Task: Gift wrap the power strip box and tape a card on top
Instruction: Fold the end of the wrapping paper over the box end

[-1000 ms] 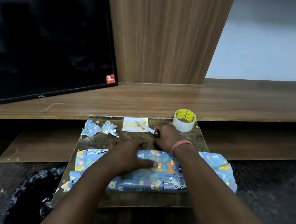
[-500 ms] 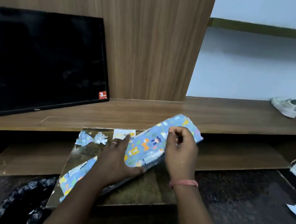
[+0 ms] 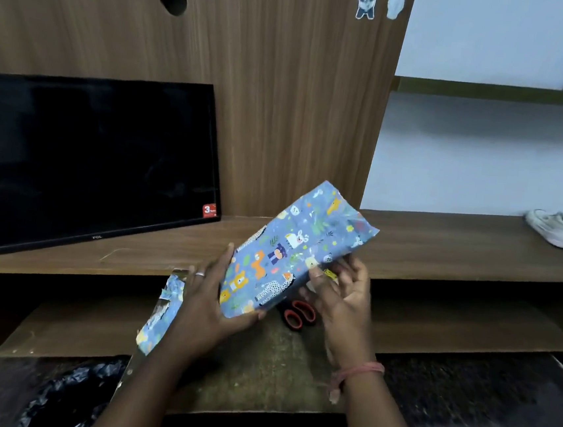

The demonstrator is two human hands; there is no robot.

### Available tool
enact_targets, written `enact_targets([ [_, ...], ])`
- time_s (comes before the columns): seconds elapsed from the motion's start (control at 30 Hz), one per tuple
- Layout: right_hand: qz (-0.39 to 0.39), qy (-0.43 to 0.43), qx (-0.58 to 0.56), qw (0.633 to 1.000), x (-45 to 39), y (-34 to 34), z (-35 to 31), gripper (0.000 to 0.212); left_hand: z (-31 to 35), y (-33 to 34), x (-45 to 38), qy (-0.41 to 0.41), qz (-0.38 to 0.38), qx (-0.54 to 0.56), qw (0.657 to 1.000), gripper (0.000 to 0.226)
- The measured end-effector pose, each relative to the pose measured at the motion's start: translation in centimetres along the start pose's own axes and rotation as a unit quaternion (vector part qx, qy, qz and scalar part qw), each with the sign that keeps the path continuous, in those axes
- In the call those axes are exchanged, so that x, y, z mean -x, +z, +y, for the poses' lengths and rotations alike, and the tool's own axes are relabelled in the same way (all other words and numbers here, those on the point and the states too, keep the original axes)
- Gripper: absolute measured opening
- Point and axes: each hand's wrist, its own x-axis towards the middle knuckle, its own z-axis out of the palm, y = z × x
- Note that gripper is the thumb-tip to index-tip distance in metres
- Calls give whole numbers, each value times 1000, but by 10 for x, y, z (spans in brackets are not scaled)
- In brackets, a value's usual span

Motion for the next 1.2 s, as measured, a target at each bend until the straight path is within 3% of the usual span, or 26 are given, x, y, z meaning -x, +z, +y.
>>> enact_targets([
  [0.23, -197, -36, 36, 979, 13, 11, -19, 54, 24, -13, -17, 105, -8, 14, 994, 122],
  [0.37, -232, -15, 74, 970, 27, 18, -11, 49, 40, -9, -7, 118, -29, 53, 991, 118],
  [0.53, -274, 25, -32, 961, 32, 27, -23, 61, 53, -23, 9, 134, -105, 191, 967, 108],
  [0.6, -305, 12, -39, 952, 35, 35, -33, 65, 66, -32, 8, 145, -86, 142, 976, 108],
  [0.67, -302, -15, -11, 953, 39, 42, -37, 66, 72, -41, 1, 118, -41, 133, 983, 123],
  [0.7, -291, -31, 0, 956, 41, 45, -39, 64, 78, -42, -1, 95, -30, 156, 983, 121],
  [0.8, -274, -66, 19, 959, 46, 49, -43, 63, 94, -33, 12, 165, -3, 134, 977, 96],
  [0.83, -268, -71, 21, 961, 47, 49, -43, 64, 93, -29, 16, 145, 4, 174, 974, 92],
  [1.0, -268, -95, 39, 958, 48, 49, -49, 53, 104, -24, 18, 138, 51, 202, 968, 92],
  [1.2, -303, -152, 63, 939, 55, 59, -60, 55, 117, -25, 20, 143, 96, 204, 964, 77],
])
